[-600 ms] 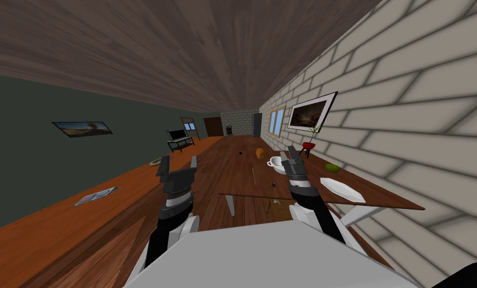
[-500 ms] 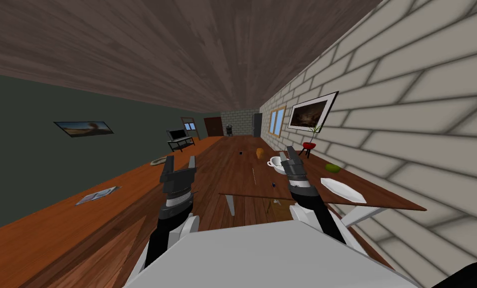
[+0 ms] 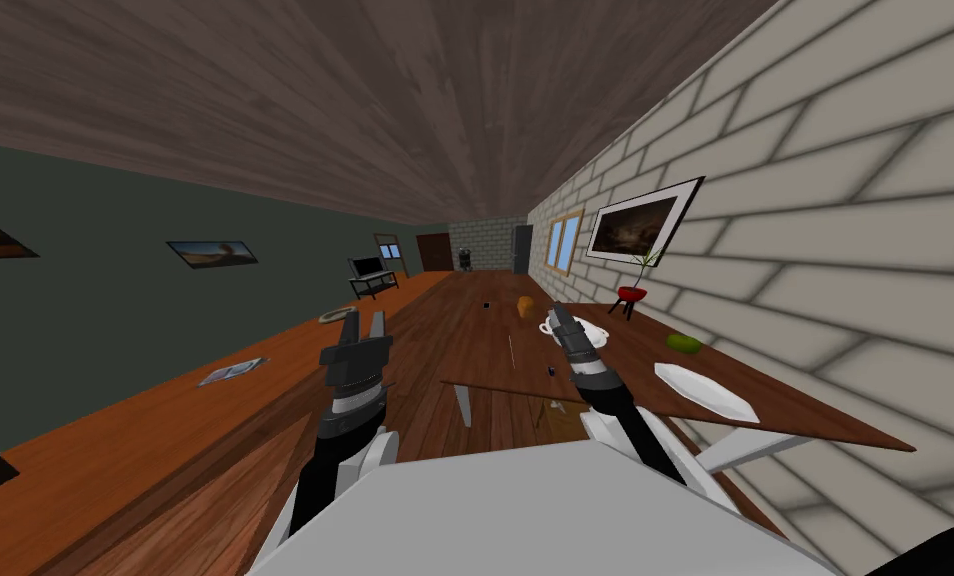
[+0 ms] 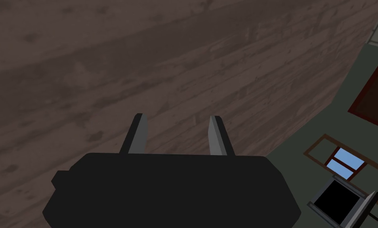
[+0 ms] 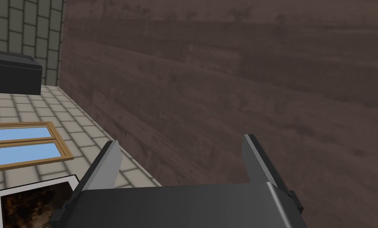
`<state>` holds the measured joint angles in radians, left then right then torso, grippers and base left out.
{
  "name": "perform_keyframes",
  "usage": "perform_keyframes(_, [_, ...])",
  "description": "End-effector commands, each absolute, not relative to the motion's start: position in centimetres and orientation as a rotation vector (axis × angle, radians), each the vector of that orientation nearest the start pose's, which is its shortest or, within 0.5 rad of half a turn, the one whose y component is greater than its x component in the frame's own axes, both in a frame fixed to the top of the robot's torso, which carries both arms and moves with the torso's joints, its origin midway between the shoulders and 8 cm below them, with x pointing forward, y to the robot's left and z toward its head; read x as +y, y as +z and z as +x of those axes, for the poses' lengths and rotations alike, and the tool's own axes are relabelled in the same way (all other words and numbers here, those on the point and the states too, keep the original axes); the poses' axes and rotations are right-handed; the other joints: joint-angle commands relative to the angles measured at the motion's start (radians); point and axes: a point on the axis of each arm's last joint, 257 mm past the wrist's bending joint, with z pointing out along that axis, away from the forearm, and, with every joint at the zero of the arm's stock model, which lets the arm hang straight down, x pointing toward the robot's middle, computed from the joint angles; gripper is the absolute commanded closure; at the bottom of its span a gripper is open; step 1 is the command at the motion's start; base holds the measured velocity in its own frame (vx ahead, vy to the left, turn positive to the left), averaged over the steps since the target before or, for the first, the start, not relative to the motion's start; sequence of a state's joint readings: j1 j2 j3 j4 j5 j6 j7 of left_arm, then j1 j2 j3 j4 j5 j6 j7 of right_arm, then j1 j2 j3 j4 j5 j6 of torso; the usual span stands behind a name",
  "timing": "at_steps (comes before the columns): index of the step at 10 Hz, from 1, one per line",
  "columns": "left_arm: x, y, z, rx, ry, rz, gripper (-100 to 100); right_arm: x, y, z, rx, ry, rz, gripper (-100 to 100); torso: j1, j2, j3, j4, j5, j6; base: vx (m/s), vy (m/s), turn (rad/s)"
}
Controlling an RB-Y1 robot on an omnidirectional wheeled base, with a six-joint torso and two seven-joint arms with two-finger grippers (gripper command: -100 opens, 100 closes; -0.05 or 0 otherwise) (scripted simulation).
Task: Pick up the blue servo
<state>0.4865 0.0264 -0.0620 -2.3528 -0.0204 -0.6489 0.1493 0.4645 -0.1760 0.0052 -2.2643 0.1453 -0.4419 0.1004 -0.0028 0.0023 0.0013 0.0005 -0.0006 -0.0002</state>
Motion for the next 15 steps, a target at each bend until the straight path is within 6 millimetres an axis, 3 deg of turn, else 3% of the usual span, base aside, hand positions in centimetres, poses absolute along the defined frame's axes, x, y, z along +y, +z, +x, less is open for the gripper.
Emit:
perform_keyframes(1, [24.5,8.3,30.2,0.453,-1.551,-0.490,0,-24.0,-0.5,37.4,0.951,1.065,0.372,-100,0.000,0.000,0.000,0.000,0.000,0.000,-0.044,-0.039,0.175])
perform_keyframes(2, [24.5,8.3,30.2,0.453,-1.551,-0.490,0,-23.9,-0.5,37.4,0.956,1.064,0.366,-100,0.000,0.000,0.000,0.000,0.000,0.000,-0.028,-0.026,0.031])
perform_keyframes(5, [24.5,8.3,30.2,0.453,-1.551,-0.490,0,-23.2,-4.5,39.5,1.110,0.946,0.256,-100,0.001,0.000,0.000,0.000,0.000,0.000,-0.042,-0.026,0.165])
perform_keyframes(6, [24.5,8.3,30.2,0.453,-1.551,-0.490,0,-23.2,-4.6,39.5,1.116,0.944,0.248,-100,0.000,0.000,0.000,0.000,0.000,0.000,-0.040,-0.032,0.055])
perform_keyframes(8, [24.5,8.3,30.2,0.453,-1.551,-0.490,0,-23.2,-7.4,40.8,1.213,0.848,0.162,-100,0.000,0.000,0.000,0.000,0.000,0.000,-0.046,-0.033,0.164])
perform_keyframes(9, [24.5,8.3,30.2,0.453,-1.551,-0.490,0,-23.3,-7.6,40.9,1.223,0.843,0.154,-100,0.000,0.000,0.000,0.000,0.000,0.000,-0.041,-0.027,0.079])
perform_keyframes(11, [24.5,8.3,30.2,0.453,-1.551,-0.490,0,-23.9,-10.7,42.1,1.321,0.732,0.057,-100,0.001,0.000,0.000,0.000,0.000,0.000,-0.054,-0.013,0.189])
perform_keyframes(12, [24.5,8.3,30.2,0.453,-1.551,-0.490,0,-24.0,-10.8,42.1,1.326,0.729,0.051,-100,0.001,0.001,0.000,0.000,0.000,0.000,-0.031,-0.007,0.103])
perform_keyframes(15, [24.5,8.3,30.2,0.453,-1.551,-0.490,0,-25.3,-14.1,43.2,1.423,0.606,-0.057,-100,0.001,0.000,0.000,0.000,0.000,0.000,-0.042,-0.010,0.139])
